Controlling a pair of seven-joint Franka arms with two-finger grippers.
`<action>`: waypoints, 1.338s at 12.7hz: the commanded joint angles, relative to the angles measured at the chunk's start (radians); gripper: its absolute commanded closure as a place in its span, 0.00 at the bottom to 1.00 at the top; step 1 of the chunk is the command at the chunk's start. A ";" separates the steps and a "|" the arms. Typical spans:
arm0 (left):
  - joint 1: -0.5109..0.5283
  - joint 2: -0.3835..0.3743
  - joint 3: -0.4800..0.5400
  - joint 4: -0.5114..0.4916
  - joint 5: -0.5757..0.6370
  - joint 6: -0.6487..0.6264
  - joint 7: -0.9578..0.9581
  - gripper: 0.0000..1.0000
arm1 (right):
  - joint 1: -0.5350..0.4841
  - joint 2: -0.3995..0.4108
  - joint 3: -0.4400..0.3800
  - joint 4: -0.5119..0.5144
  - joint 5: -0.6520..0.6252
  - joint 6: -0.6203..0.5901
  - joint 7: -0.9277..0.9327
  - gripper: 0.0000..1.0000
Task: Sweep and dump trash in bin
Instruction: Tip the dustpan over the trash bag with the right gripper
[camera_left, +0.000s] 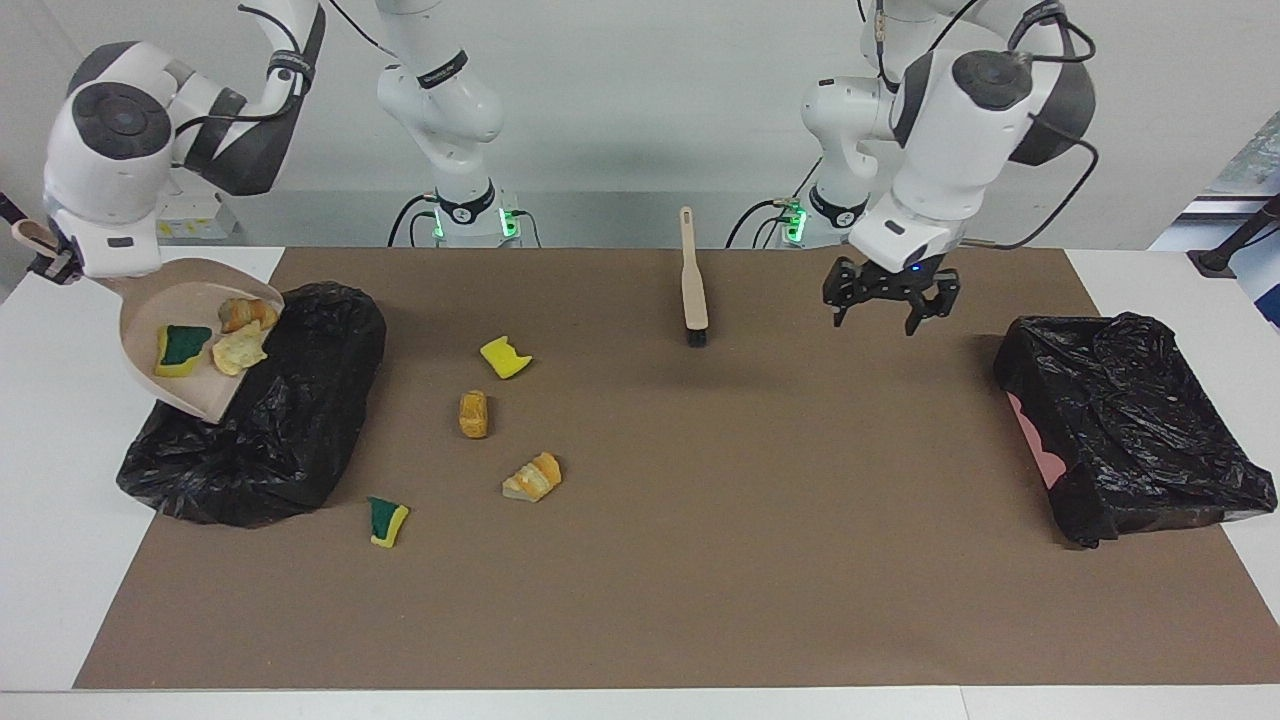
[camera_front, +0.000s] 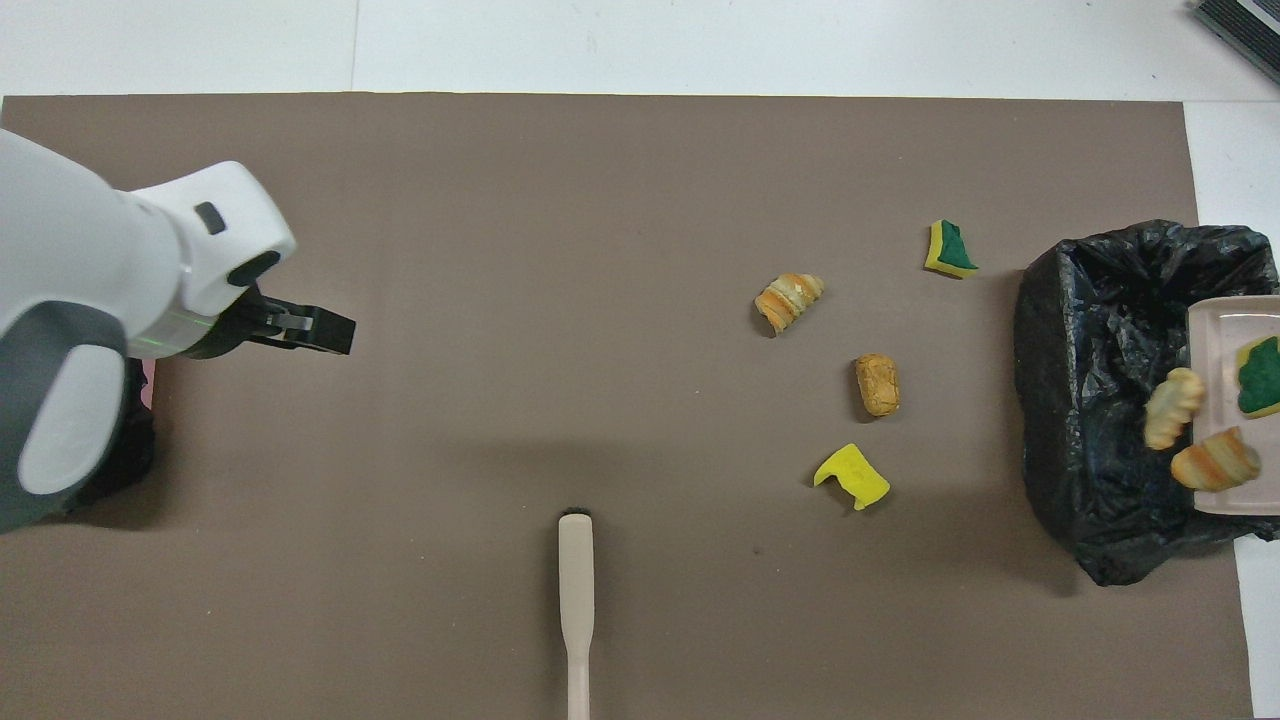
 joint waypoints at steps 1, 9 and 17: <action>0.073 -0.046 -0.005 0.044 0.013 -0.063 0.057 0.00 | -0.079 -0.048 0.002 -0.048 -0.049 0.022 -0.002 1.00; 0.128 -0.059 0.010 0.163 -0.004 -0.213 0.078 0.00 | -0.066 -0.074 0.012 0.009 0.239 -0.001 -0.069 1.00; 0.130 -0.089 0.015 0.134 -0.007 -0.224 0.063 0.00 | 0.196 -0.057 0.012 -0.064 0.555 -0.038 0.205 1.00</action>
